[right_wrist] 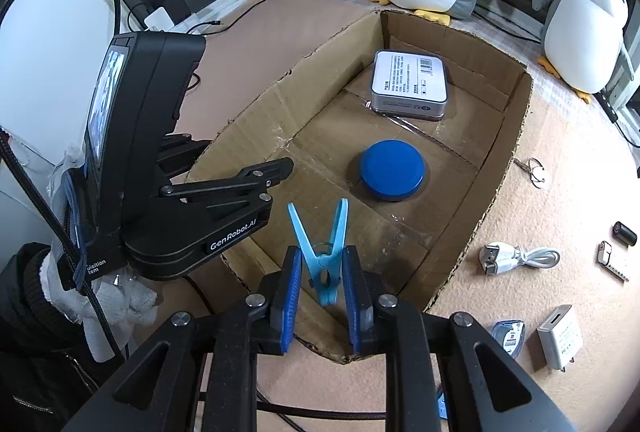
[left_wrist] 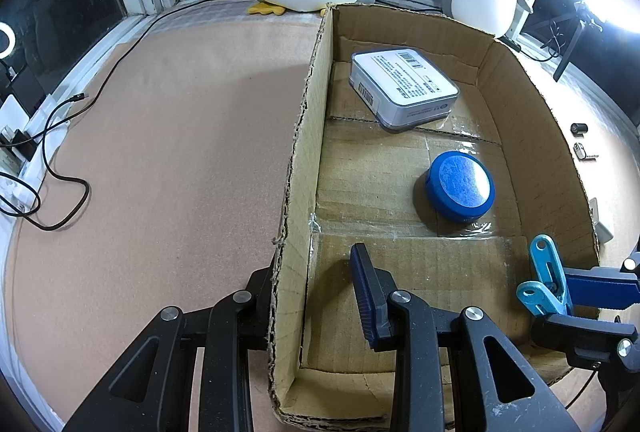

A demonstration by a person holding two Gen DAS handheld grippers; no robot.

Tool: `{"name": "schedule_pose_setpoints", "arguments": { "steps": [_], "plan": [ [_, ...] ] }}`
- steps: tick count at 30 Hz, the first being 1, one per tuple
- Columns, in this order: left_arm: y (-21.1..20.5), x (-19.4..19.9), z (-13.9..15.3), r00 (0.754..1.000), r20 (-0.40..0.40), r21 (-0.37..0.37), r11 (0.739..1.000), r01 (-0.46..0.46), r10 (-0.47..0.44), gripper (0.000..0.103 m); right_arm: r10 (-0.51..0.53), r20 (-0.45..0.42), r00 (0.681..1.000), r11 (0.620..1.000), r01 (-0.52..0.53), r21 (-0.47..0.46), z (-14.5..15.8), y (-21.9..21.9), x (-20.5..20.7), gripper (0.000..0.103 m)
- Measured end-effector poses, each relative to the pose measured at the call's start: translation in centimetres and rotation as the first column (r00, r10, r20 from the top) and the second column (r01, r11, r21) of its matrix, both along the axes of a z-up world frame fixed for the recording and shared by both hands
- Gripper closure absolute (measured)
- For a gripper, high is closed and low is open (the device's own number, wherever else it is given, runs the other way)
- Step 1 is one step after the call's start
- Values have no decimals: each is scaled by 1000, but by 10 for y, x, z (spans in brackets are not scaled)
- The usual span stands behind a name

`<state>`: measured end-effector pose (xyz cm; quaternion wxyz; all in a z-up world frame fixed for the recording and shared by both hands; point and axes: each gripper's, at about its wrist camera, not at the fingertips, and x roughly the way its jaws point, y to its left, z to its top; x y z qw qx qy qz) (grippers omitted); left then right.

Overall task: Organize rigid objects
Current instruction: 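Carry the blue clothespin into the cardboard box and release it, then reach the right tool to the white AC adapter and grasp it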

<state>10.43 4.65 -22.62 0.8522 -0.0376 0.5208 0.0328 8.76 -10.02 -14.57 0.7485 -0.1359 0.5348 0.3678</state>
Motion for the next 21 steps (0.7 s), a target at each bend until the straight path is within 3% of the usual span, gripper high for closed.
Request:
{"name": "schedule_pose_setpoints", "arguments": {
  "steps": [3, 11, 15, 21],
  "plan": [
    [0, 0, 0, 1000, 0, 0, 1000, 0, 0, 71, -2, 15, 1000, 1000, 2, 4, 3, 0, -1, 57],
    [0, 0, 1, 1000, 1, 2, 1000, -1, 1, 71, -16, 27, 1000, 999, 15, 36, 18, -12, -3, 55],
    [-1, -1, 0, 1000, 1, 4, 1000, 0, 0, 71, -34, 47, 998, 996, 30, 83, 36, -34, -5, 44],
    [-1, 0, 0, 1000, 2, 7, 1000, 1, -1, 71, -84, 74, 994, 996, 80, 49, 43, -81, -1, 41]
  ]
}}
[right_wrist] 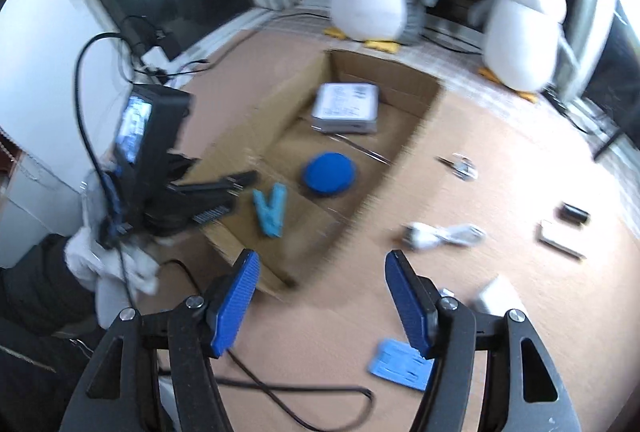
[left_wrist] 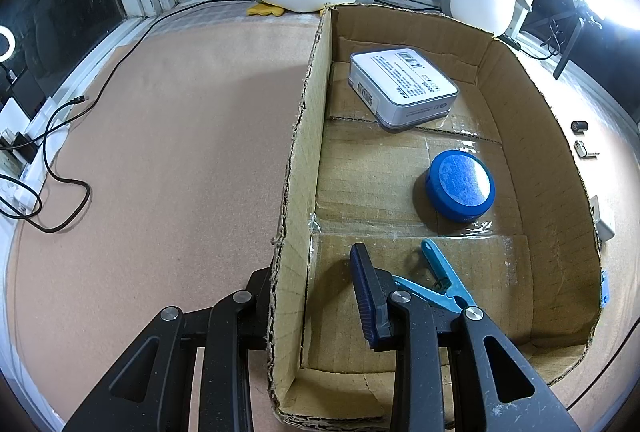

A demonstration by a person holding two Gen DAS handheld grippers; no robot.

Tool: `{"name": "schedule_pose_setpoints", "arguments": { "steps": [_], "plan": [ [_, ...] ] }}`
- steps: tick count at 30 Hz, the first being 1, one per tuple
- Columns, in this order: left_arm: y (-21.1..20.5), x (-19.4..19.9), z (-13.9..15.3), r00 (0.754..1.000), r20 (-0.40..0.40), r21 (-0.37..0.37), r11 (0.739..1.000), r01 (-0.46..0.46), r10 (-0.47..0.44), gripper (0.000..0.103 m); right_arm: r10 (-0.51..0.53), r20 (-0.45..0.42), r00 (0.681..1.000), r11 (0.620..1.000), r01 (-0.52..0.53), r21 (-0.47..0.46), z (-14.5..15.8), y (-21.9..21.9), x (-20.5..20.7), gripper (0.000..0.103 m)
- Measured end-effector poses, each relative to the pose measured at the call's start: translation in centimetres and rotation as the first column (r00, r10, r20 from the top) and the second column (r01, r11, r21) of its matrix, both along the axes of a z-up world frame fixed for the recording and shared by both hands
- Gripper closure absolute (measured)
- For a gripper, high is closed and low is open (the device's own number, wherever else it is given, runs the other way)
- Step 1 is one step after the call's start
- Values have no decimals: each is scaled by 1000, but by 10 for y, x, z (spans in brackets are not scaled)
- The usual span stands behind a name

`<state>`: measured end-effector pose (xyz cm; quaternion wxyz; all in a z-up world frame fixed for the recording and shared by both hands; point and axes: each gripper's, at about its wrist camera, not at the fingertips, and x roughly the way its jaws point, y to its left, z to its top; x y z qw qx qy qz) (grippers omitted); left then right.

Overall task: Organize rigid objects
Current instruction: 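Reach the right tool to the white AC adapter and grasp it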

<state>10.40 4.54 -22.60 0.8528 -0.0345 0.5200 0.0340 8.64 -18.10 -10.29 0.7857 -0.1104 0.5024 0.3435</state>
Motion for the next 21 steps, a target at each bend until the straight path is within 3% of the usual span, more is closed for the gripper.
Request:
{"name": "schedule_pose_setpoints", "arguments": {
  "steps": [9, 21],
  "plan": [
    [-1, 0, 0, 1000, 0, 2, 1000, 0, 0, 71, -128, 20, 992, 988, 130, -89, -15, -72, 21, 41],
    [-1, 1, 0, 1000, 0, 4, 1000, 0, 0, 71, -145, -6, 989, 969, 141, -200, -50, -100, 50, 41]
  ]
}}
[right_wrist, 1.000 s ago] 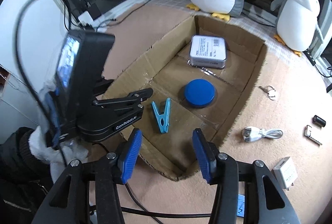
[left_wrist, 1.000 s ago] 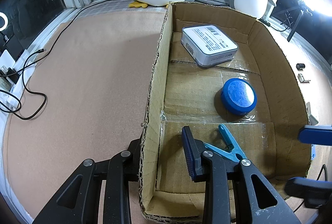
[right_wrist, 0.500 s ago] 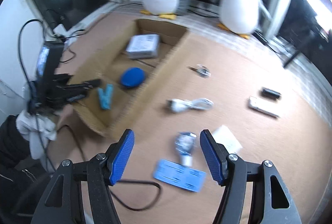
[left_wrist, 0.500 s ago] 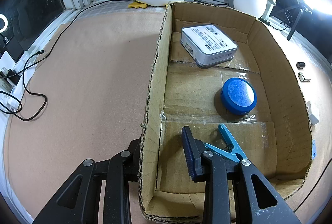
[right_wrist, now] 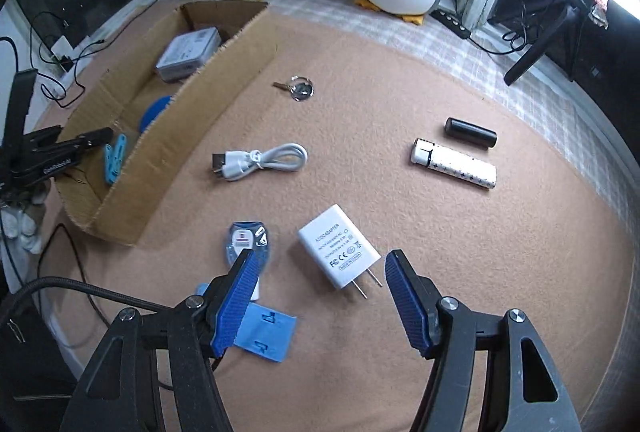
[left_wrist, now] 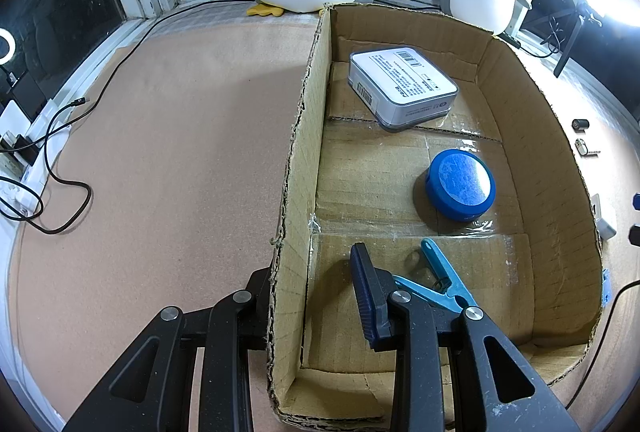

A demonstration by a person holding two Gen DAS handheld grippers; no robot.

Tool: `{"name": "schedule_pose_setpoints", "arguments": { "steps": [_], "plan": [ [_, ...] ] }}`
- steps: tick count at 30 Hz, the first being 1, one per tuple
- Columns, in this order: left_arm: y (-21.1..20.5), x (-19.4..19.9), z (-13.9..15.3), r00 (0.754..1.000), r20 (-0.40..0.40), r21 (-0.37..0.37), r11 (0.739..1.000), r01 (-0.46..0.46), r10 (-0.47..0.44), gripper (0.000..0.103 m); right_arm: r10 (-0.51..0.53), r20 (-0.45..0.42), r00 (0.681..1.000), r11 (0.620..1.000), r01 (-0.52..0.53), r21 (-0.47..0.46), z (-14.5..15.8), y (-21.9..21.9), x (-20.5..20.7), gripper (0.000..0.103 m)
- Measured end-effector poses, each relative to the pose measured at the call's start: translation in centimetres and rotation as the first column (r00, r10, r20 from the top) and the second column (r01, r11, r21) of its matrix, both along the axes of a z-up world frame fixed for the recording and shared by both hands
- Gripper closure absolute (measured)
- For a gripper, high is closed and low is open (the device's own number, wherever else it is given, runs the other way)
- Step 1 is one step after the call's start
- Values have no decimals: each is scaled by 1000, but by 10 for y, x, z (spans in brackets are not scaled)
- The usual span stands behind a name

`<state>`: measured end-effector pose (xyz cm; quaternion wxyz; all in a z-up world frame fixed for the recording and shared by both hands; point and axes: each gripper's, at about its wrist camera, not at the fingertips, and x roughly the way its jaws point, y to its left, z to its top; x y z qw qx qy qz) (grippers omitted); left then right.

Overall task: Organize rigid objects
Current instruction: 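Reach the right tool to the white AC adapter and grasp it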

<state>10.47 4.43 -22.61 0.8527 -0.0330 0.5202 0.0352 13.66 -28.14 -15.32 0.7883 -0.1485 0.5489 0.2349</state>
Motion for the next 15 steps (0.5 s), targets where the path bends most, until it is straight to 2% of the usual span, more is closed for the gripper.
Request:
{"name": "schedule_pose_setpoints", "arguments": {
  "steps": [11, 15],
  "plan": [
    [0, 0, 0, 1000, 0, 0, 1000, 0, 0, 71, 49, -17, 999, 994, -51, -93, -23, 15, 14, 41],
    [0, 0, 0, 1000, 0, 0, 1000, 0, 0, 71, 36, -16, 999, 993, -38, -110, -28, 15, 20, 41]
  ]
}}
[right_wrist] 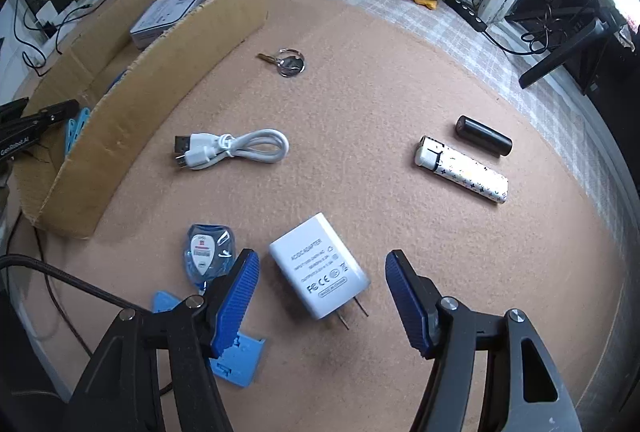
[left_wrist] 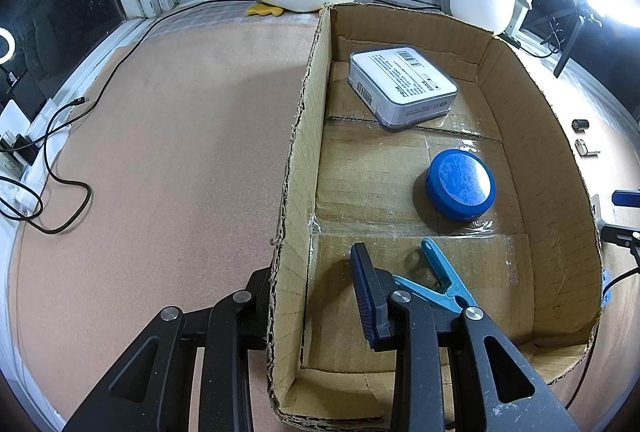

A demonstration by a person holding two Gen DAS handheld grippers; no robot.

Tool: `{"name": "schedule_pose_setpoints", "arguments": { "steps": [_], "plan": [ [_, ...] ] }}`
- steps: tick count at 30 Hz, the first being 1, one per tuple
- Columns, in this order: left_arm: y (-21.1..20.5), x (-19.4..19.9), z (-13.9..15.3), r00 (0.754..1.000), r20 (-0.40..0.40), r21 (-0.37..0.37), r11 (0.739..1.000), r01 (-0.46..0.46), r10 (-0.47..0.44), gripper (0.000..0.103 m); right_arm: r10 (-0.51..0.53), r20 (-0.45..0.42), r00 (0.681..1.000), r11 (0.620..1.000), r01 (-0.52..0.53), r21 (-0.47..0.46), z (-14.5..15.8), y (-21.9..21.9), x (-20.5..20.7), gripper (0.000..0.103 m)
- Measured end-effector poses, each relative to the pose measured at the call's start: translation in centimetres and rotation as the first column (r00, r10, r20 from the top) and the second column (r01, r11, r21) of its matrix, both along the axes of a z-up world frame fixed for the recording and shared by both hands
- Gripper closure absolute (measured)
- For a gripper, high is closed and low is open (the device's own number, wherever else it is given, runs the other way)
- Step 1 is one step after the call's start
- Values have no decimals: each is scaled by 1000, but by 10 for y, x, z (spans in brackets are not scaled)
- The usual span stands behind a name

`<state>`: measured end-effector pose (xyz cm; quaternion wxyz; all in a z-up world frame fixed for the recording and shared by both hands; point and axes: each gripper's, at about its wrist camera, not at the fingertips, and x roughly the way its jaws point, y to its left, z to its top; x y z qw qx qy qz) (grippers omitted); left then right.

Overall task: Organize rigid objects
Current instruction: 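Reach the right tool to the white AC adapter and grasp it, then carry the white adapter into the cardboard box and open the right tool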

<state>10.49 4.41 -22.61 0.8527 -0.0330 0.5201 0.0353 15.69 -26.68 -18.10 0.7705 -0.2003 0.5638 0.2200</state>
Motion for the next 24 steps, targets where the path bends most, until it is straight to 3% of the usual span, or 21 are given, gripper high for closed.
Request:
{"name": "schedule_pose_setpoints", "arguments": {
  "steps": [7, 15, 24],
  "plan": [
    [0, 0, 0, 1000, 0, 0, 1000, 0, 0, 71, -66, -20, 998, 997, 67, 32, -1, -12, 14, 42],
    [0, 0, 0, 1000, 0, 1, 1000, 1, -1, 71, -54, -61, 997, 998, 56, 32, -11, -8, 11, 67],
    [0, 1, 0, 1000, 1, 0, 1000, 0, 0, 71, -80, -44, 996, 996, 82, 45, -12, -9, 10, 69]
  ]
}}
